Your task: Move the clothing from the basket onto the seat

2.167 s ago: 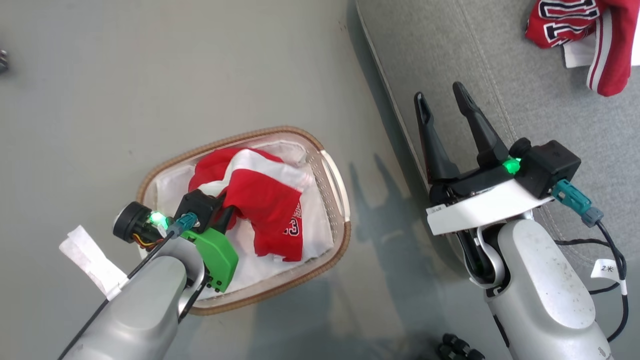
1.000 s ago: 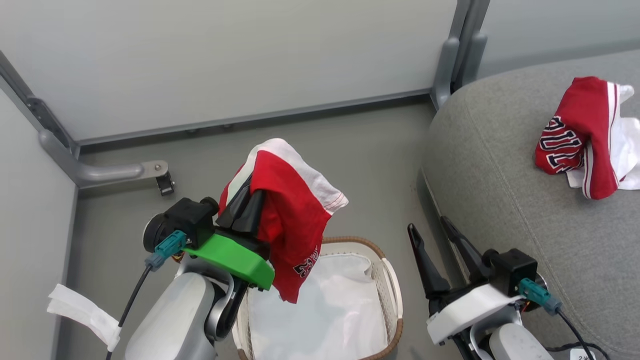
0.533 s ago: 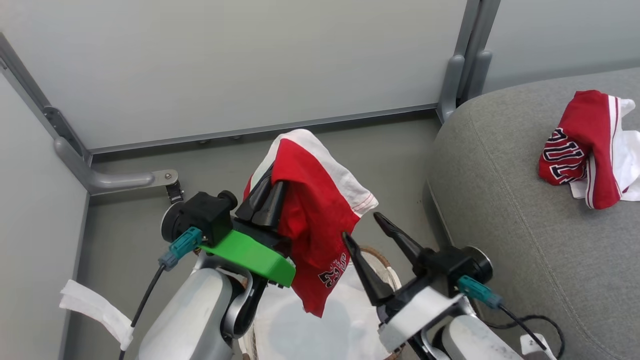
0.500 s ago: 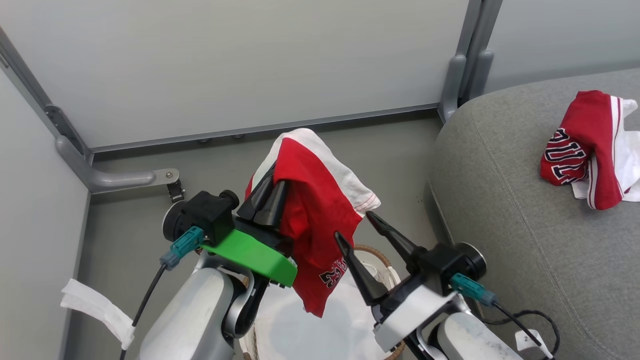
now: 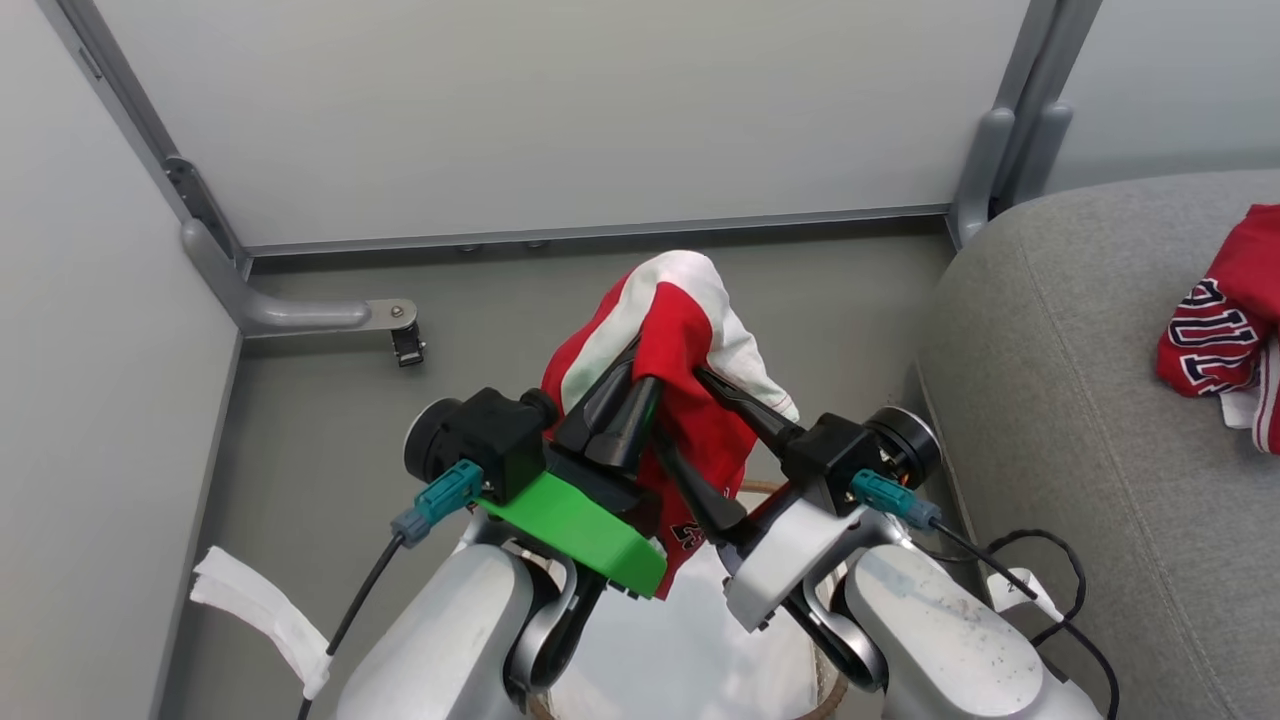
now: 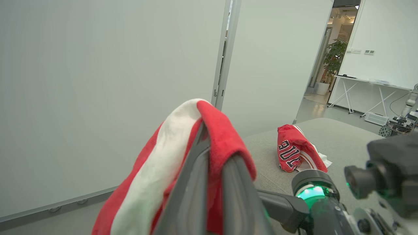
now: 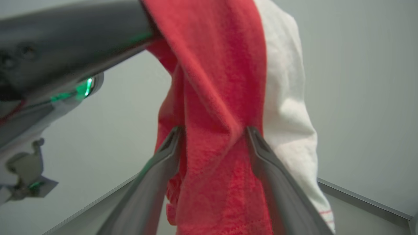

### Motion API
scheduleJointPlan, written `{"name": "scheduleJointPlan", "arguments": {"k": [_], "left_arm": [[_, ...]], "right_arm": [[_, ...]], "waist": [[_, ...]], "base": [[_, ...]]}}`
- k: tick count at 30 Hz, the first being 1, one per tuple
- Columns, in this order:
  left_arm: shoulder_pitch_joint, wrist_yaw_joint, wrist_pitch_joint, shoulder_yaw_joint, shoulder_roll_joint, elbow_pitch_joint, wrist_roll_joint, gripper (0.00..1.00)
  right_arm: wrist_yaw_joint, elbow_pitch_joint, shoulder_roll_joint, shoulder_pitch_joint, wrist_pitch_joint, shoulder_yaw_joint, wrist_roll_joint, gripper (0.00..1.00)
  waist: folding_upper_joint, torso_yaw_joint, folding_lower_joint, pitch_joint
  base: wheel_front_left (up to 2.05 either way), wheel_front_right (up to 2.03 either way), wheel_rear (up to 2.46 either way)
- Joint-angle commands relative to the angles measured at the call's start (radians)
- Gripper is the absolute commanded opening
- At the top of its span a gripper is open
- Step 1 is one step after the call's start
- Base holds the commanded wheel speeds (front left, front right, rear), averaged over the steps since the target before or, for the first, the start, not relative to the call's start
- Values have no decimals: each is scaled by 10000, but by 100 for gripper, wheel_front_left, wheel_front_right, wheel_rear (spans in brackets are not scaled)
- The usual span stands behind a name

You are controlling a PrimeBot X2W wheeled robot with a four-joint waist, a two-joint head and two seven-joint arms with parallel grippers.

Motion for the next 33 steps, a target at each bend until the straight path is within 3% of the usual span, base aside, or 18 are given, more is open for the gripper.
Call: {"name": "scheduleJointPlan", "arguments": {"k": [1,6,7,8,9,17,27,33], "left_arm": [[-11,-51,5,-24,-21,-27,-129,0],[107,64,-100,11,92,83,-30,0],[148,106,-110,3,160,162,46,14],[197,114,-107,16,181,228,30,49],[213,181,-145,66,226,265,55,100],[569,185,-371,235,584,592,258,100],[878,40,-447,493,505,752,526,100],[926,-74,-444,663,486,646,755,100]], "right_arm": [[-13,80,-39,-96,-20,-21,184,0],[-13,227,-47,-116,-20,-156,591,0],[-13,216,-45,-88,-20,-231,687,0],[-13,162,-44,-78,-20,-270,718,0],[-13,100,-38,-66,-20,-294,751,0],[-10,-320,-30,319,-20,-853,971,0],[-10,-1115,-27,766,-20,-1055,997,0],[-10,-1552,-25,828,-20,-1282,911,0]], "waist": [[0,170,1,23],[0,105,1,87],[0,11,1,110],[0,-86,1,128],[0,-246,1,165],[0,-2076,1,445],[0,-4631,1,850],[0,-5575,1,1295]], "base": [[0,0,0],[0,0,0],[0,0,0],[0,0,0],[0,0,0],[0,0,0],[0,0,0],[0,0,0]]}}
